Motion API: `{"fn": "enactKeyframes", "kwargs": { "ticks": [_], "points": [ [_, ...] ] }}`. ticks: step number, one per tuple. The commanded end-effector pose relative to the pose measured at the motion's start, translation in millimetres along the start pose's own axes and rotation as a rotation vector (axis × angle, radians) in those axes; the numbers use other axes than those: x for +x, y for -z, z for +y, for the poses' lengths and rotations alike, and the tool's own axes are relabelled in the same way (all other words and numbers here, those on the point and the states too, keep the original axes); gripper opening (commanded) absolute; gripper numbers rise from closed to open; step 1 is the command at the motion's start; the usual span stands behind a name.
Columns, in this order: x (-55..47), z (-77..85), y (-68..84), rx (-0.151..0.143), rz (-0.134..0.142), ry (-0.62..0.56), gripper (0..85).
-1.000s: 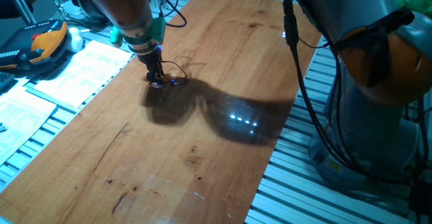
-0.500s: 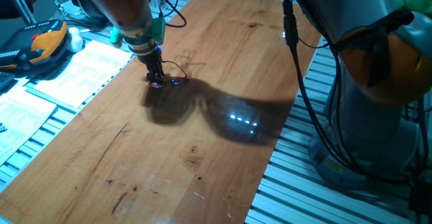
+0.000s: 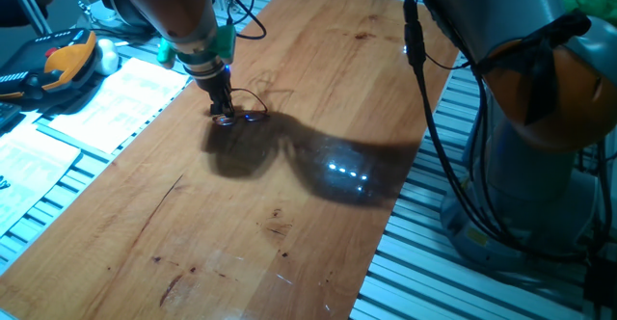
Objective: Unfold the leg of the glasses (with one hand)
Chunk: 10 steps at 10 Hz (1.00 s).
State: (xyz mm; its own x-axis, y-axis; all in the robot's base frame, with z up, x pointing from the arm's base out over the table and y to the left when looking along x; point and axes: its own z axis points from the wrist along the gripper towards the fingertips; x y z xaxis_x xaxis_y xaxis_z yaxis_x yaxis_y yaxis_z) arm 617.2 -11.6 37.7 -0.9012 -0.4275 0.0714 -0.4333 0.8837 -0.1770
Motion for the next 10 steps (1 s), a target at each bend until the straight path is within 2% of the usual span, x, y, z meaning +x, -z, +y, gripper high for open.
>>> {"fn": "enactKeyframes", "kwargs": {
  "ticks": [1,4,5,8,10],
  "points": [
    [-0.1,0.0,-1.1,0.002,-0.001,0.0,17.0],
    [-0.1,0.0,-2.2,0.0,0.0,0.0,17.0],
    [0.1,-0.6,-1.4,-0.004,0.002,0.0,0.0],
    [0.2,-0.8,-0.8,-0.004,0.004,0.0,0.0],
    [0.6,-2.5,4.8,0.028,0.006,0.0,0.0]
  ]
}}
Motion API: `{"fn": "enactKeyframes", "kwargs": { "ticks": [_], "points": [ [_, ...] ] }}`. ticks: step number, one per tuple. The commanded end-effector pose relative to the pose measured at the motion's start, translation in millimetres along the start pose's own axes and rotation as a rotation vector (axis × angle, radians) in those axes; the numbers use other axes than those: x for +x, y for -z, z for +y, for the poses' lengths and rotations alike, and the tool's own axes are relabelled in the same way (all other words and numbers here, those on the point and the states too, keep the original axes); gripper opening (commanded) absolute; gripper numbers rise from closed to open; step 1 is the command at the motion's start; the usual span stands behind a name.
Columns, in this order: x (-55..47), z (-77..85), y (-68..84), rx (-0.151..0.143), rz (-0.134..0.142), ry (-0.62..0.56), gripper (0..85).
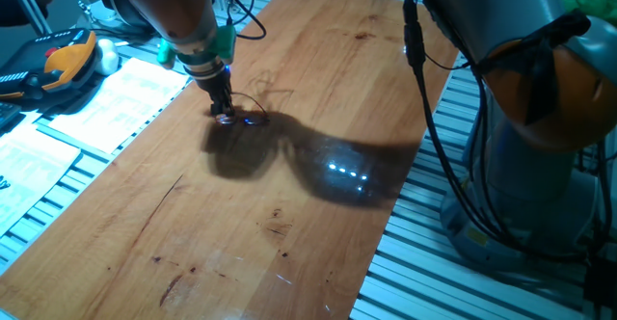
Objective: Unfold the leg of the glasses (with one hand)
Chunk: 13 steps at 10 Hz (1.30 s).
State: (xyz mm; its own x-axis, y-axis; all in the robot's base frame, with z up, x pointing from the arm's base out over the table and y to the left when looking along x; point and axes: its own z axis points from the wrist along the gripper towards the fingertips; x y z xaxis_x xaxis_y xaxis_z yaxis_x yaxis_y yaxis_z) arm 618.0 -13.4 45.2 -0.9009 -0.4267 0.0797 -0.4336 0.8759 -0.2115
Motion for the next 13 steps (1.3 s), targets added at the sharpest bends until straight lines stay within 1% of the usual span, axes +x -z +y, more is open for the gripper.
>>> {"fn": "enactKeyframes", "kwargs": {
  "ticks": [1,2,3,4,6,8,9,10,11,12,13],
  "points": [
    [-0.1,-2.3,4.9,0.023,0.005,0.001,0.0],
    [-0.6,-6.4,14.5,0.06,0.02,0.002,0.0],
    [-1.3,-10.8,27.7,0.119,0.036,0.004,0.0],
    [-1.1,-13.2,35.7,0.153,0.042,0.006,0.0],
    [0.3,-15.1,48.1,0.206,0.052,0.009,0.0],
    [2.0,-14.3,60.5,0.253,0.065,0.012,0.0],
    [2.8,-14.3,67.6,0.27,0.071,0.013,0.0],
    [3.2,-14.5,76.2,0.293,0.083,0.014,0.0],
    [4.4,-14.8,85.9,0.31,0.094,0.015,0.0],
    [5.8,-13.6,91.5,0.327,0.102,0.015,0.0],
    [6.6,-12.2,93.7,0.344,0.107,0.017,0.0]
  ]
}}
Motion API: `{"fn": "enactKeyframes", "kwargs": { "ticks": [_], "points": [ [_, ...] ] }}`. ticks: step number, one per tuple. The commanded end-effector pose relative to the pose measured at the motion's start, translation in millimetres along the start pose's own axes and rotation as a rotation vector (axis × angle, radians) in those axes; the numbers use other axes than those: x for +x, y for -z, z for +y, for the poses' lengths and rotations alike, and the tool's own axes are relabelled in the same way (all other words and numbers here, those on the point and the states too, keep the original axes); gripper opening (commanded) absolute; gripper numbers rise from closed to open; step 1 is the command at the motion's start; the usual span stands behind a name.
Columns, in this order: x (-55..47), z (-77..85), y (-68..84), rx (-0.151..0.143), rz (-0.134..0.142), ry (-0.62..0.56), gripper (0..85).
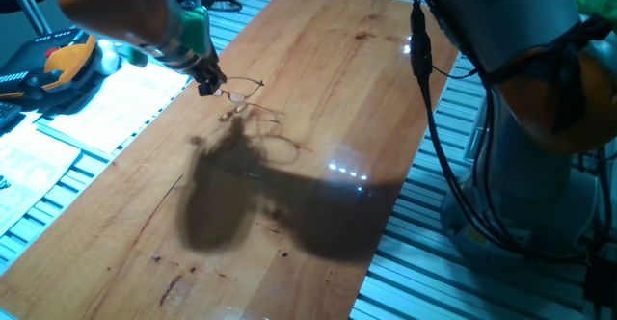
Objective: Unfold the leg of the glasses (with one hand)
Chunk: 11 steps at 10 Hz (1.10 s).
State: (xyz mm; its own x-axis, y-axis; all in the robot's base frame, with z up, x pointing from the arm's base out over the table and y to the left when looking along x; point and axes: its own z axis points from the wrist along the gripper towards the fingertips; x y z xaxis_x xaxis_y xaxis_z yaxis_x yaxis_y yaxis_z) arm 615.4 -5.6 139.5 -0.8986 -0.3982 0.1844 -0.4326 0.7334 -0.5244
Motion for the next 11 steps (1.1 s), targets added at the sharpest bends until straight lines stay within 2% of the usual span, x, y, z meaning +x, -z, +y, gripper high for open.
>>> {"fn": "enactKeyframes", "kwargs": {
  "ticks": [1,2,5,6,8,11],
  "points": [
    [-0.6,0.9,-0.1,0.01,0.002,0.001,0.0],
    [-2.4,3.5,-1.2,0.042,0.005,0.003,0.0],
    [-4.9,5.7,-3.5,0.094,0.006,0.008,0.0],
    [-6.3,6.9,-4.3,0.131,0.003,0.011,0.0],
    [-9.3,9.2,-7.1,0.175,0.001,0.017,0.0],
    [-11.4,11.1,-9.2,0.208,0.005,0.021,0.0]
  ]
}}
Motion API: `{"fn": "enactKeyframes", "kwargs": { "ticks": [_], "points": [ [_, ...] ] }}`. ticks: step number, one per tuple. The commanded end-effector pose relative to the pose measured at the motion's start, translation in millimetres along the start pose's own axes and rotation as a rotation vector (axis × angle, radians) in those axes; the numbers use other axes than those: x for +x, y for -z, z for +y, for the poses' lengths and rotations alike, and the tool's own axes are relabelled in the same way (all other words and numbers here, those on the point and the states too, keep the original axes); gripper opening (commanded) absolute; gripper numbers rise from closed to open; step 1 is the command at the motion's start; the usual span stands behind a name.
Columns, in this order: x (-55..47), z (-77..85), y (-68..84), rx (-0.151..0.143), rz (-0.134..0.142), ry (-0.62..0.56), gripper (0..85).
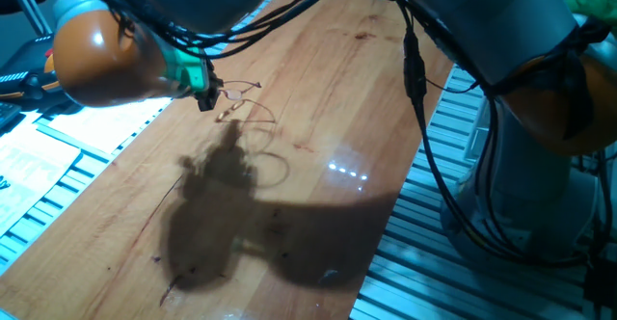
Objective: Unfold the leg of the glasses (with one hand)
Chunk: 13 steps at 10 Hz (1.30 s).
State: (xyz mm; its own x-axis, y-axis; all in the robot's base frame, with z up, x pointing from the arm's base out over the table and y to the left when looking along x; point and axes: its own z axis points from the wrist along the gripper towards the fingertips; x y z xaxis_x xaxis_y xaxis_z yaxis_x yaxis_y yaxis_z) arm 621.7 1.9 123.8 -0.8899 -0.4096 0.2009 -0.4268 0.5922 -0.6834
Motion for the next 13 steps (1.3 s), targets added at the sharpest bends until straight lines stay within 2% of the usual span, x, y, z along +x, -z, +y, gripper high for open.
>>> {"fn": "enactKeyframes", "kwargs": {
  "ticks": [1,9,13],
  "points": [
    [-0.6,0.9,-0.5,0.005,-0.001,0.001,0.0],
    [-4.3,6.6,-6.7,0.005,-0.006,-0.027,0.0],
    [-3.7,9.3,-9.0,0.005,-0.021,-0.057,0.0]
  ]
}}
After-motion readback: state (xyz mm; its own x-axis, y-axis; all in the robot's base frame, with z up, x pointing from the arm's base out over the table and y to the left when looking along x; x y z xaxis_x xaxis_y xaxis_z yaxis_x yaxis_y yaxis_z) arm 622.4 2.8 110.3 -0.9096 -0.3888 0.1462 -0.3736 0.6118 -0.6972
